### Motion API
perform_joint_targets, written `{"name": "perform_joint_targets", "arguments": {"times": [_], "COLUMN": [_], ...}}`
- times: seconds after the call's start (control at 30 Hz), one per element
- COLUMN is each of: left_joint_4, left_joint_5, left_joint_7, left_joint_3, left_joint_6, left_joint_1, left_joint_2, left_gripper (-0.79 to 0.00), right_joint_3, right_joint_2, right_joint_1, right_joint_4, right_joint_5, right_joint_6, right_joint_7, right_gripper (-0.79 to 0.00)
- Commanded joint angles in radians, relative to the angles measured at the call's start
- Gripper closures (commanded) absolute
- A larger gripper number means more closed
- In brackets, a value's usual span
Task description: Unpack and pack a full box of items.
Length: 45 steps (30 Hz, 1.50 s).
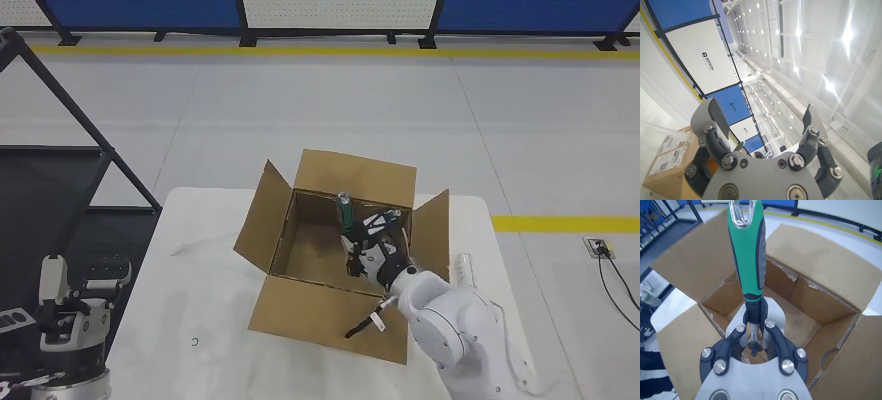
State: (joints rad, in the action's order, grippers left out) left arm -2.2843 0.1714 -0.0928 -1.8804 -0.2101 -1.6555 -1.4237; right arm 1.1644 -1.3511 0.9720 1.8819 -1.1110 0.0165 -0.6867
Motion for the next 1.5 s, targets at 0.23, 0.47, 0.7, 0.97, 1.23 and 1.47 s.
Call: {"name": "perform_joint_targets", "arguments": {"times": [0.23, 0.47, 0.7, 0.97, 1.23, 1.47], "left_joint_4": [0.000, 0.000, 0.000, 0.000, 0.000, 0.000], "left_joint_5": [0.000, 0.000, 0.000, 0.000, 0.000, 0.000], "left_joint_7": [0.000, 0.000, 0.000, 0.000, 0.000, 0.000], "left_joint_3": [0.000, 0.000, 0.000, 0.000, 0.000, 0.000], "left_joint_6": [0.000, 0.000, 0.000, 0.000, 0.000, 0.000], "left_joint_1": [0.000, 0.000, 0.000, 0.000, 0.000, 0.000], "left_joint_2": [0.000, 0.000, 0.000, 0.000, 0.000, 0.000], "left_gripper": [-0.785, -0.785, -0.785, -0.785, -0.785, -0.785], "right_joint_3": [0.227, 0.518, 0.754, 0.807, 0.657, 0.490], "right_joint_2": [0.021, 0.040, 0.061, 0.093, 0.128, 0.137], "right_joint_1": [0.214, 0.396, 0.473, 0.417, 0.225, 0.056], "right_joint_4": [0.330, 0.468, 0.468, 0.283, -0.009, -0.259], "right_joint_5": [0.122, 0.361, 0.495, 0.479, 0.360, 0.254], "right_joint_6": [0.000, 0.115, 0.085, 0.037, 0.092, 0.113], "right_joint_7": [0.139, 0.107, -0.109, -0.378, -0.597, -0.644], "right_gripper": [0.000, 0.000, 0.000, 0.000, 0.000, 0.000]}}
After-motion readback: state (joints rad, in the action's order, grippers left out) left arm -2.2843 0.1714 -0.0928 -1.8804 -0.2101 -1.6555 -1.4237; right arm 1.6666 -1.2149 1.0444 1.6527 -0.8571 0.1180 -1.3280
